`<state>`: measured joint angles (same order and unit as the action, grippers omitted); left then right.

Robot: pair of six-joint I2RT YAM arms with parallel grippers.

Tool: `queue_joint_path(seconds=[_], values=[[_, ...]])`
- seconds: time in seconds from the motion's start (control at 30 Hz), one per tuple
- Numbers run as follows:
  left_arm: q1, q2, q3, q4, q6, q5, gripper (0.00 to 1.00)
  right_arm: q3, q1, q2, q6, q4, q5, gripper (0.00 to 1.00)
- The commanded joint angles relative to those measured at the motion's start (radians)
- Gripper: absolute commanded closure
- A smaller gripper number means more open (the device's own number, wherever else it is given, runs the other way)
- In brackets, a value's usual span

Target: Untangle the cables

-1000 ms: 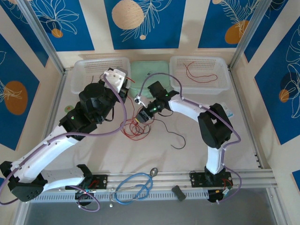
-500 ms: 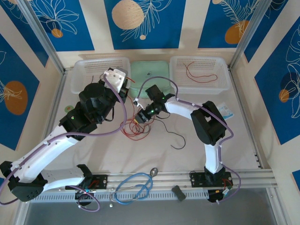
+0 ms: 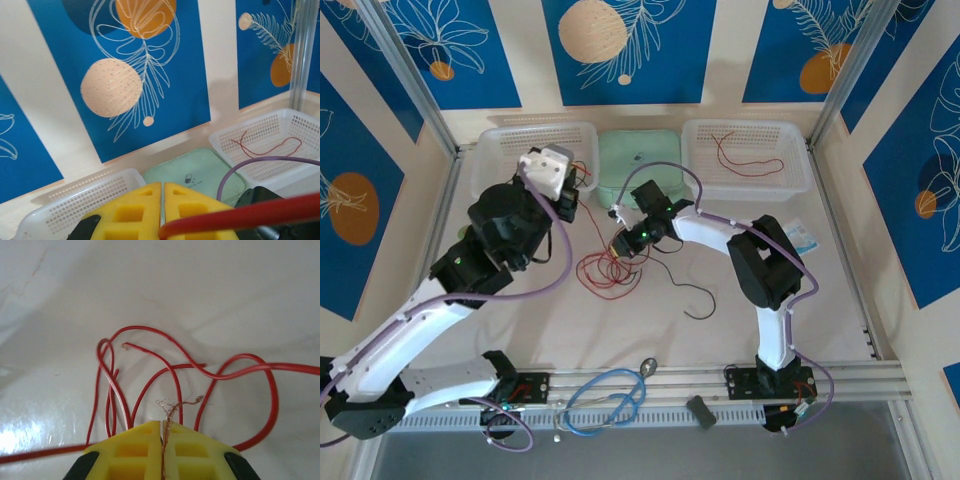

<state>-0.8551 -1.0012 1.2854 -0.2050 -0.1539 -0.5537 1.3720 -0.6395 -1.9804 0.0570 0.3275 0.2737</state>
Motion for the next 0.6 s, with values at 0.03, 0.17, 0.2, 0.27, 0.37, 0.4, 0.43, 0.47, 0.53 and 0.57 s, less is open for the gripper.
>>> queue_joint_path(seconds=[0.03, 0.17, 0.2, 0.27, 0.37, 0.4, 0.43, 0.47, 0.53, 0.57], values=[[-0.003, 0.079, -0.024, 0.013, 0.008, -0.074, 1.0, -0.019, 0.02, 0.016, 0.168, 0.061, -0.126, 1.0], [-0.004, 0.109, -0.026, 0.01, -0.006, -0.092, 1.0, -0.018, 0.032, 0.021, 0.283, 0.126, -0.186, 1.0], [-0.004, 0.111, -0.023, 0.01, -0.01, -0.092, 1.0, -0.015, 0.036, 0.022, 0.307, 0.148, -0.191, 1.0], [-0.003, 0.115, -0.015, 0.011, -0.019, -0.092, 1.0, -0.014, 0.04, 0.03, 0.351, 0.183, -0.199, 1.0], [-0.003, 0.11, -0.004, 0.02, -0.035, -0.092, 1.0, -0.008, 0.044, 0.041, 0.41, 0.236, -0.207, 0.96], [-0.004, 0.106, 0.004, 0.024, -0.04, -0.09, 1.0, -0.007, 0.046, 0.042, 0.432, 0.255, -0.21, 0.9], [-0.003, 0.101, 0.012, 0.023, -0.043, -0.087, 1.0, -0.004, 0.049, 0.043, 0.449, 0.273, -0.214, 0.84], [-0.004, 0.094, 0.02, 0.023, -0.047, -0.084, 1.0, -0.005, 0.054, 0.048, 0.474, 0.287, -0.213, 0.77], [-0.003, 0.079, 0.04, 0.023, -0.051, -0.068, 1.0, -0.021, 0.064, 0.066, 0.509, 0.291, -0.193, 0.68], [-0.002, 0.071, 0.051, 0.022, -0.051, -0.059, 1.0, -0.031, 0.071, 0.077, 0.53, 0.288, -0.184, 0.64]])
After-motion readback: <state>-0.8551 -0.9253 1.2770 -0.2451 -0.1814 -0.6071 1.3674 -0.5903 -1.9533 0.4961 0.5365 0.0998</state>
